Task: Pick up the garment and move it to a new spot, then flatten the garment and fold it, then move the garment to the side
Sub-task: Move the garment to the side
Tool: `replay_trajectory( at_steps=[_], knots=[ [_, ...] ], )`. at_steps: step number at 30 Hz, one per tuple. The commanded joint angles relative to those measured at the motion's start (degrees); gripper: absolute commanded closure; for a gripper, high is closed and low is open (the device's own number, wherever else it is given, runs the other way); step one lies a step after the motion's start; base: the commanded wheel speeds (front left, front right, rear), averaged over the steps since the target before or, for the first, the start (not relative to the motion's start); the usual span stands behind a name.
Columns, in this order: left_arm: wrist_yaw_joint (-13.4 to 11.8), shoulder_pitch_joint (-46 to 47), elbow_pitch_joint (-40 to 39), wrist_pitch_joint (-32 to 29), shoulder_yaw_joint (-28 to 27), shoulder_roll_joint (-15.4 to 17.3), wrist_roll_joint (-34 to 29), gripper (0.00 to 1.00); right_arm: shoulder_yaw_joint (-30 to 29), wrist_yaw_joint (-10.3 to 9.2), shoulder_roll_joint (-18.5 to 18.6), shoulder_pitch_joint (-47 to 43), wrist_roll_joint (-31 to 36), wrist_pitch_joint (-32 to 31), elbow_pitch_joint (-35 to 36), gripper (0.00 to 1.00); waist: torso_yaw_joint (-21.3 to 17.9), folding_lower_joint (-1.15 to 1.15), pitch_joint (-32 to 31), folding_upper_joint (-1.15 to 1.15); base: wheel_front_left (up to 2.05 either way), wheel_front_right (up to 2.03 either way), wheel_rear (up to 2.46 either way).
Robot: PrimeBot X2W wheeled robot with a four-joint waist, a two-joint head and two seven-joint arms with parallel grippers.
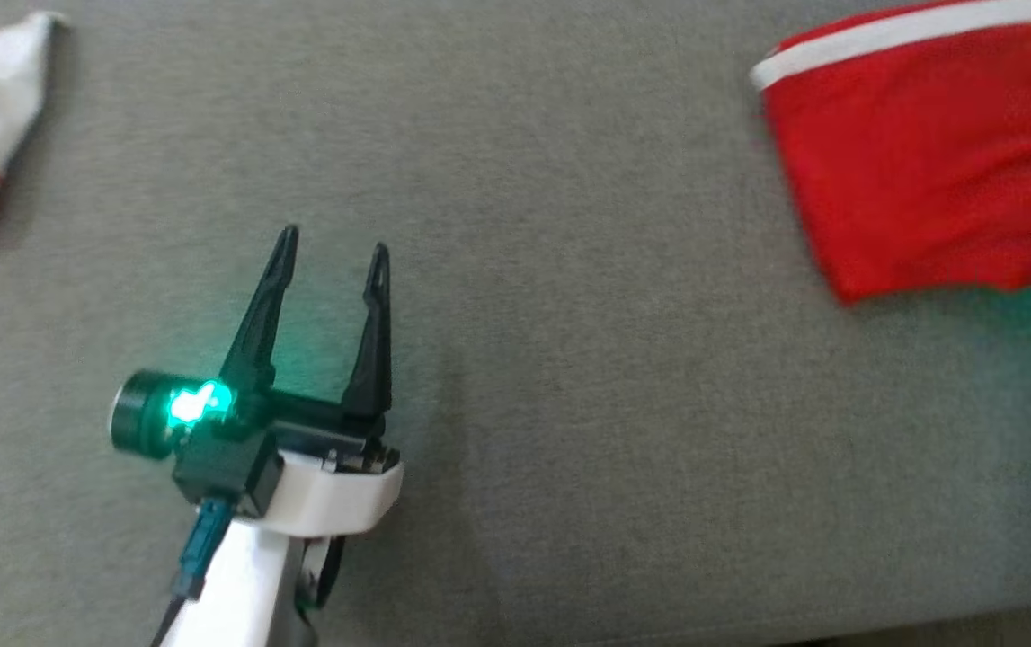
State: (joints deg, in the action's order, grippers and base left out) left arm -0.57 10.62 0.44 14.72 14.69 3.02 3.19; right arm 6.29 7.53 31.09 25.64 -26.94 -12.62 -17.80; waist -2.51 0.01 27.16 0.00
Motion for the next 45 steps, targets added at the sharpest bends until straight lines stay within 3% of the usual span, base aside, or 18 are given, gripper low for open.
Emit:
replay_trajectory(
  at_steps=[1,7,14,26,29,30,31,37,40,45],
  knots=[
    [0.75,1.63,-1.94,0.28,-1.5,0.36,-0.8,0.0,-1.7,-0.04,3.57,0.57,-0.92,0.47,2.5,1.0,-3.5,-0.01,4.11,0.0,0.0,0.0,0.0],
    [2.1,4.76,-2.4,0.28,-1.1,0.55,-1.56,0.0,-7.95,-0.04,8.05,0.4,-1.36,1.0,4.18,1.0,-5.97,-0.01,9.05,0.0,0.0,0.0,0.0],
    [2.88,7.76,-2.43,0.28,-0.4,0.76,-2.43,0.0,-12.04,-0.04,10.2,-0.1,-0.5,1.68,6.52,1.0,-6.41,-0.01,13.24,0.0,0.0,0.0,0.0],
    [3.24,10.14,-1.91,0.28,0.48,0.33,-0.9,0.0,-26.18,-0.04,6.75,-4.21,14.99,0.06,12.35,1.0,-4.19,-0.01,16.32,0.0,0.0,0.0,0.0],
    [3.06,10.29,-1.85,0.28,0.46,0.22,-0.54,0.0,-28.73,-0.04,5.09,-4.98,19.53,-1.05,13.64,0.73,-3.68,-0.01,16.06,0.0,0.0,0.0,0.0],
    [3.05,10.3,-1.74,0.28,0.49,0.19,-0.44,0.0,-29.58,-0.04,4.33,-5.08,20.94,-1.46,13.95,0.5,-3.5,-0.01,15.9,0.0,0.0,0.0,0.0],
    [3.0,10.31,-1.65,0.28,0.5,0.16,-0.37,0.0,-30.29,-0.04,3.59,-5.15,22.38,-1.59,14.41,0.0,-3.34,-0.01,15.71,0.0,0.0,0.0,0.0],
    [2.44,9.86,-1.25,0.28,0.3,0.03,-0.15,0.0,-30.41,-0.04,-1.16,-5.72,30.59,1.0,17.87,0.0,-2.72,-0.01,12.87,0.0,0.0,0.0,0.0],
    [1.83,8.79,-1.02,0.28,0.06,-0.01,-0.27,0.0,-28.67,-0.04,-5.27,-5.71,33.39,4.22,18.83,0.0,-2.54,-0.01,9.74,0.0,0.0,0.0,0.0],
    [0.56,5.66,-0.15,0.28,-0.99,-0.06,0.44,0.0,-21.27,-0.04,-13.22,-6.9,31.62,11.8,16.05,0.0,-2.06,-0.01,2.39,0.0,0.0,0.0,0.0]
  ],
)
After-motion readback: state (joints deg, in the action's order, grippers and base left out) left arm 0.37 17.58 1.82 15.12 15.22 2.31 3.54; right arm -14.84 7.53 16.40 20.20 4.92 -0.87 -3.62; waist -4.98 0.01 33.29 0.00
